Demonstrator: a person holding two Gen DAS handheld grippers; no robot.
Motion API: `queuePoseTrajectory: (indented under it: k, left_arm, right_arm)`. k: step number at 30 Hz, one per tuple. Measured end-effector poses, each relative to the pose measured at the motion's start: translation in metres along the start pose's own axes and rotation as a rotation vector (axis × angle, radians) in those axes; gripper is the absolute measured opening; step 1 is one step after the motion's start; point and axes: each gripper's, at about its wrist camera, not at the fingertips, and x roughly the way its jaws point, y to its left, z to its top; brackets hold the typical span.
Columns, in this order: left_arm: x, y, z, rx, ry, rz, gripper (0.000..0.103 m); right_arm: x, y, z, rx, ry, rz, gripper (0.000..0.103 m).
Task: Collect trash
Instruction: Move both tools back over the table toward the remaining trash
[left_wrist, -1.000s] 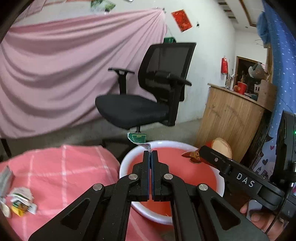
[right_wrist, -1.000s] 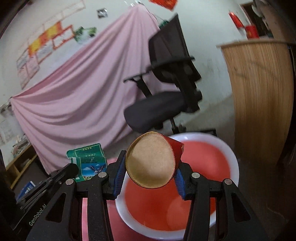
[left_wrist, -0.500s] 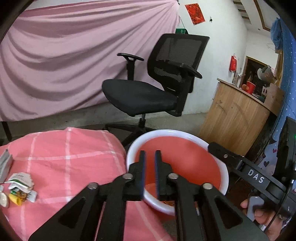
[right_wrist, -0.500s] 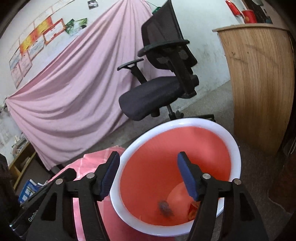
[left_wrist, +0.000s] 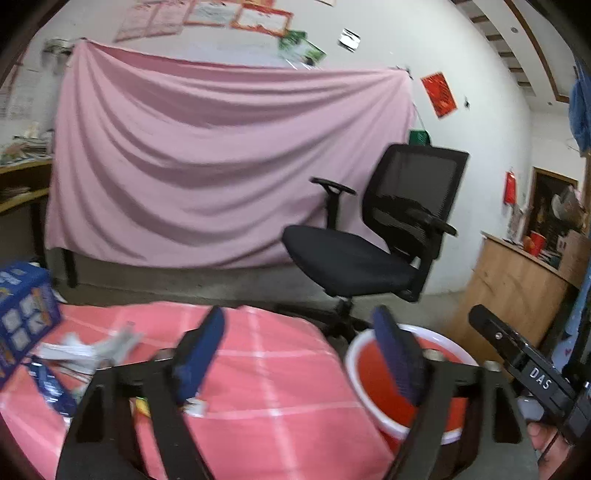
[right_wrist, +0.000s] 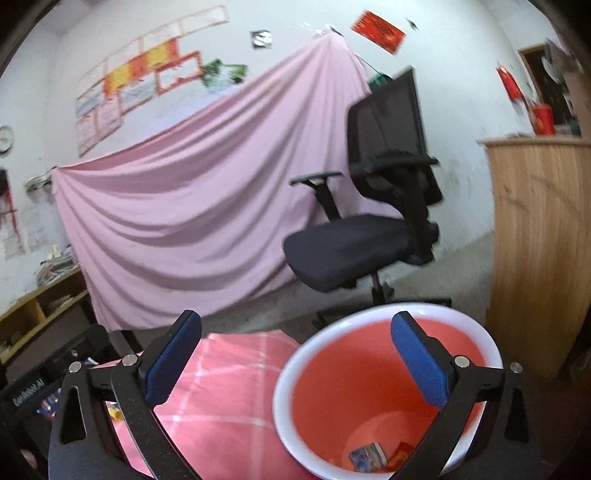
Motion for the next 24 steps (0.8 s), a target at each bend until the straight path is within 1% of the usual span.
queuePoseTrajectory:
  k: [1, 2, 4, 6, 11, 15, 17, 21, 24]
  left_arm:
    - [-0.008, 0.01, 0.001, -0.011, -0.018, 0.017, 0.1]
    - [-0.012, 0.015, 0.0, -0.019, -0.029, 0.024, 0.101]
    - [-0.025, 0.032, -0.001, -0.046, -0.058, 0.049, 0.101]
    - [-0.036, 0.047, -0.003, -0.056, -0.069, 0.082, 0.101]
    - [-0.066, 0.076, -0.008, -0.042, -0.123, 0.184, 0.101]
    - [-0.084, 0.095, -0.014, -0.025, -0.158, 0.251, 0.101]
    - [-0.095, 0.107, -0.019, -0.005, -0.172, 0.287, 0.101]
    - [-0.109, 0.127, -0.029, 0.021, -0.181, 0.341, 0.101]
    - [-0.112, 0.142, -0.039, 0.027, -0.147, 0.358, 0.101]
  right_arm:
    - [0.0, 0.006, 0.0, -0.009, -0.01, 0.009, 0.103]
    - [-0.001, 0.012, 0.0, -0.019, -0.021, 0.02, 0.103]
    - [-0.002, 0.028, -0.001, -0.044, -0.054, 0.052, 0.103]
    - [-0.004, 0.046, -0.003, -0.078, -0.09, 0.087, 0.103]
    - [-0.01, 0.088, -0.009, -0.171, -0.169, 0.148, 0.103]
    - [-0.012, 0.114, -0.015, -0.205, -0.21, 0.214, 0.103]
    - [-0.013, 0.125, -0.02, -0.226, -0.223, 0.245, 0.103]
    - [-0.013, 0.146, -0.031, -0.295, -0.233, 0.275, 0.103]
    - [-0.007, 0.157, -0.038, -0.337, -0.207, 0.284, 0.103]
